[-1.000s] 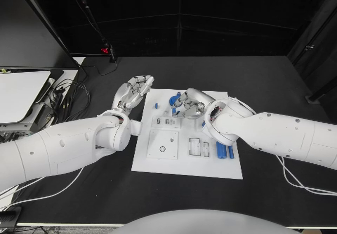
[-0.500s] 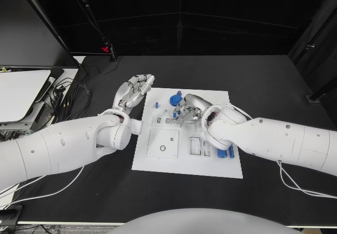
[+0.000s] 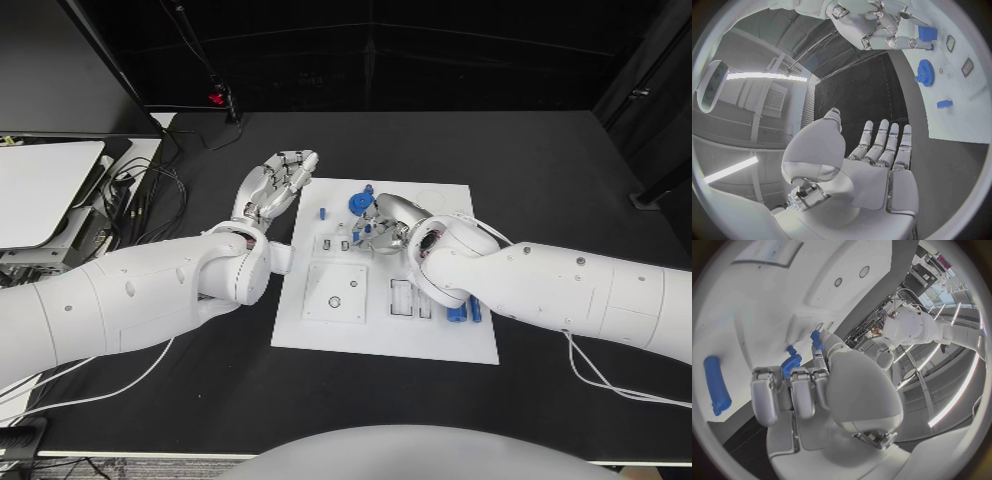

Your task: Assemble the parts on the task board

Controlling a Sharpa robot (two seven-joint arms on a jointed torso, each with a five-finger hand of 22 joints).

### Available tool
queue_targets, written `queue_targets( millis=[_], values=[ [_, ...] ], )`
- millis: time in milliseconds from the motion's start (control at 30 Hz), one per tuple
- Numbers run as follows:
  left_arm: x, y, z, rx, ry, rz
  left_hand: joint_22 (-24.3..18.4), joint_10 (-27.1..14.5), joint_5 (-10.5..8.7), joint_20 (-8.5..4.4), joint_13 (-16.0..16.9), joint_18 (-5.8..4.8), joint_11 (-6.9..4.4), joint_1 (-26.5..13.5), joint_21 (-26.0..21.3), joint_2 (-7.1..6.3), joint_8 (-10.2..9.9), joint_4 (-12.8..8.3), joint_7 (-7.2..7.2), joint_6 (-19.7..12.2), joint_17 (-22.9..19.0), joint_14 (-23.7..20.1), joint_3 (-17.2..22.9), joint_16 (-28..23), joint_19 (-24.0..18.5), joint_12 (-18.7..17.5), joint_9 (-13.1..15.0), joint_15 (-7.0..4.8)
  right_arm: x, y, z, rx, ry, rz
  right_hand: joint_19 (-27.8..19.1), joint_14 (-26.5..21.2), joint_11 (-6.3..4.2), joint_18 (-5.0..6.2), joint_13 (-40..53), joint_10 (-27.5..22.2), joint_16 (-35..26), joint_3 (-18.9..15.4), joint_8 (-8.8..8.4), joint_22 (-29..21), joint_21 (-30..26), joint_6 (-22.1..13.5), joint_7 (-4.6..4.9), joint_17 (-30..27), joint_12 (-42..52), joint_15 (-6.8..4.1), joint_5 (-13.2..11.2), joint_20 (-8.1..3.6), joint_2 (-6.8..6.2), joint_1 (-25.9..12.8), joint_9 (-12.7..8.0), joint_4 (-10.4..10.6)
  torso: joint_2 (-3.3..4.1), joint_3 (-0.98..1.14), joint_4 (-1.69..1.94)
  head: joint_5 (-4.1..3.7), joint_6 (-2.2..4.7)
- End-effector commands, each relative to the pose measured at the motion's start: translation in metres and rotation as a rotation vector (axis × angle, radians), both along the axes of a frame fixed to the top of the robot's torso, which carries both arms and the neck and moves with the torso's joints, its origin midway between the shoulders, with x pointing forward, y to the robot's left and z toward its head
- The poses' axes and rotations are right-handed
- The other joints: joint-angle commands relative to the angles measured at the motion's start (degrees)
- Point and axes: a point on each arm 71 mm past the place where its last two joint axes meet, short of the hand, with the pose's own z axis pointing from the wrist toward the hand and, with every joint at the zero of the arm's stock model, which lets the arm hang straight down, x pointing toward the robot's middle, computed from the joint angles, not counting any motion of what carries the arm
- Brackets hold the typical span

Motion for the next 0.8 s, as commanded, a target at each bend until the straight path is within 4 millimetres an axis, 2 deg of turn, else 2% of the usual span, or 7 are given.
queue_targets(
  millis=[33, 800],
  values=[
    [-0.0056, -0.0014, 0.0186, -0.049, -0.253, -0.029, 0.06, 0.42, 0.19, 0.4, -0.03, 0.91, 0.01, 0.43, 0.17, 0.07, 0.31, -0.01, 9.03, 0.39, 0.08, 0.28, -0.43, 0.27, 0.17, 0.29, -0.07, 0.21, 0.0006, 0.0022, 0.0011, -0.007, -0.011, -0.001, 5.95, 6.16, -0.09, -0.42, 15.08, 5.97, 0.14, 0.05, -0.21, 15.09, 0.19, 1.93, -0.54, 15.08, 0.15, 0.09, 0.29, -0.01, 0.52, -0.29, 0.03, 0.29, 0.01, -0.04, 0.01, 0.04, -0.1],
    [-0.0053, -0.0014, 0.0184, -0.049, -0.251, -0.029, 0.06, 0.42, 0.19, 0.4, -0.03, 0.91, 0.01, 0.43, 0.17, 0.07, 0.31, -0.01, 9.03, 0.39, 0.08, 0.28, -0.43, 0.27, 0.17, 0.29, -0.07, 0.21, 0.0002, 0.0087, -0.0078, -0.053, 0.029, 0.007, 5.95, 6.16, 0.07, -0.42, 15.08, 5.97, 0.14, 0.1, -0.92, 15.09, 0.19, 1.36, -0.32, 15.08, 0.15, 0.15, 0.26, 0.02, 0.39, -0.72, -0.25, 0.26, -0.01, -0.03, 0.02, 0.25, -0.82]
  ],
)
